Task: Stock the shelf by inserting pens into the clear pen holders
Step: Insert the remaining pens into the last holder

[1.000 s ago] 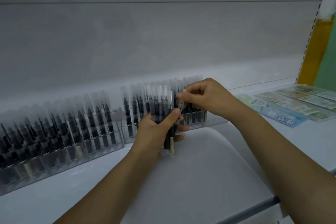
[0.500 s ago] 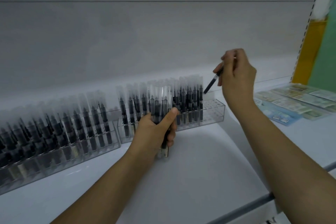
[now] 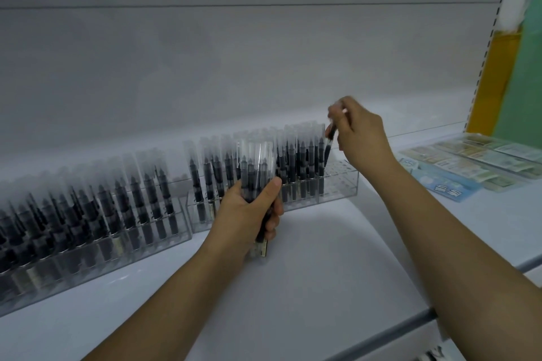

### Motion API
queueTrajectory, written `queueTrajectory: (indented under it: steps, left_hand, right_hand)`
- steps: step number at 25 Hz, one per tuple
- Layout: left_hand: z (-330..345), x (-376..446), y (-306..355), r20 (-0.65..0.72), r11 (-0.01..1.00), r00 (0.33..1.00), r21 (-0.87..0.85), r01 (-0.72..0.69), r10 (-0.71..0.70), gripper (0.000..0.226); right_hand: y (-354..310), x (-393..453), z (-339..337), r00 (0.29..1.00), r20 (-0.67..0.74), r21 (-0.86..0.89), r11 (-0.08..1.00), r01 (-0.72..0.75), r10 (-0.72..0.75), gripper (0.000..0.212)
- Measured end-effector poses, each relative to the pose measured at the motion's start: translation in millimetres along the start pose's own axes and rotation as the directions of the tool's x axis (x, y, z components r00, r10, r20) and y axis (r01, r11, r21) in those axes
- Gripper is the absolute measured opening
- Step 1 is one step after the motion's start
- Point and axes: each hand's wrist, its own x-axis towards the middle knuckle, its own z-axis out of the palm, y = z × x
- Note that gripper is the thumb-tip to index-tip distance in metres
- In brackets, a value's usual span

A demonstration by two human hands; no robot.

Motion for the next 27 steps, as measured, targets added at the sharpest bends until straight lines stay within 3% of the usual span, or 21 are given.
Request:
queueTrajectory:
  steps: [4, 7, 10, 12, 14, 15, 16, 17, 18, 20, 21, 24, 27]
  left_hand:
    - [-0.1, 0.5, -1.5, 0.003, 1.000, 1.000, 0.014, 0.010, -0.010, 0.042]
    - [0.3, 0.6, -1.8, 0.020, 1.000, 1.000, 0.005, 0.004, -0.004, 0.036]
    - [1.0, -0.7, -1.1, 0.029, 0.999, 1.000, -0.051, -0.008, 0.010, 0.030]
    - [1.1, -1.3, -0.7, 0.030, 0.998, 0.999, -0.069, -0.012, 0.014, 0.028]
    - [0.3, -1.8, 0.5, 0.030, 0.997, 0.999, -0.073, -0.015, 0.017, 0.029]
    - [0.1, -1.8, 1.8, 0.029, 0.998, 0.999, -0.068, -0.018, 0.020, 0.031]
    - [0.4, -1.8, 2.8, 0.027, 0.998, 0.999, -0.054, -0.017, 0.018, 0.035]
    - [1.1, -2.0, 3.2, 0.026, 0.999, 1.000, -0.037, -0.016, 0.017, 0.039]
    - [1.6, -1.9, 3.5, 0.026, 1.000, 1.000, -0.023, -0.014, 0.015, 0.043]
    - [2.1, -1.3, 4.0, 0.025, 0.999, 1.000, -0.031, -0.009, 0.010, 0.043]
    - [1.8, -0.4, 4.3, 0.027, 0.999, 1.000, -0.049, -0.006, 0.008, 0.041]
    - [0.5, 1.6, 4.8, 0.035, 0.994, 0.999, -0.105, -0.010, 0.014, 0.038]
    - [1.7, 0.9, 2.7, 0.035, 0.997, 0.999, -0.067, -0.027, 0.029, 0.039]
  right_hand:
    - [3.2, -2.4, 9.7, 0.987, 0.161, -0.055, 0.998, 0.029, -0.020, 0.022]
    - [11.4, 0.2, 10.8, 0.955, 0.293, -0.263, 0.964, 0.032, 0.049, 0.035]
    - [19.4, 1.7, 12.3, 0.940, 0.317, -0.297, 0.954, -0.027, 0.125, 0.041]
    - [13.6, 1.4, 7.7, 0.971, 0.216, -0.284, 0.958, -0.039, 0.104, 0.045]
    - [1.8, 1.0, -0.2, 0.995, -0.086, -0.211, 0.976, -0.059, 0.042, 0.048]
    - [-8.6, -2.3, -4.9, 0.974, -0.228, -0.141, 0.989, -0.034, 0.001, 0.049]
    - [-20.5, -7.7, -8.6, 0.963, -0.264, -0.076, 0.997, 0.026, -0.045, 0.049]
    - [-31.6, -13.6, -9.6, 0.980, -0.179, -0.021, 0.996, 0.085, -0.088, 0.050]
    - [-42.0, -19.1, -7.8, 0.993, -0.003, 0.025, 0.993, 0.114, -0.114, 0.051]
    - [-56.7, -28.5, 1.0, 0.920, 0.374, 0.070, 0.993, 0.098, -0.117, 0.045]
    - [-58.9, -30.7, 5.2, 0.872, 0.476, 0.095, 0.992, 0.078, -0.114, 0.038]
    - [-59.8, -32.7, 9.6, 0.832, 0.544, 0.184, 0.983, 0.011, -0.111, 0.020]
    - [-62.2, -34.0, 3.4, 0.924, 0.373, 0.327, 0.944, -0.053, -0.077, 0.015]
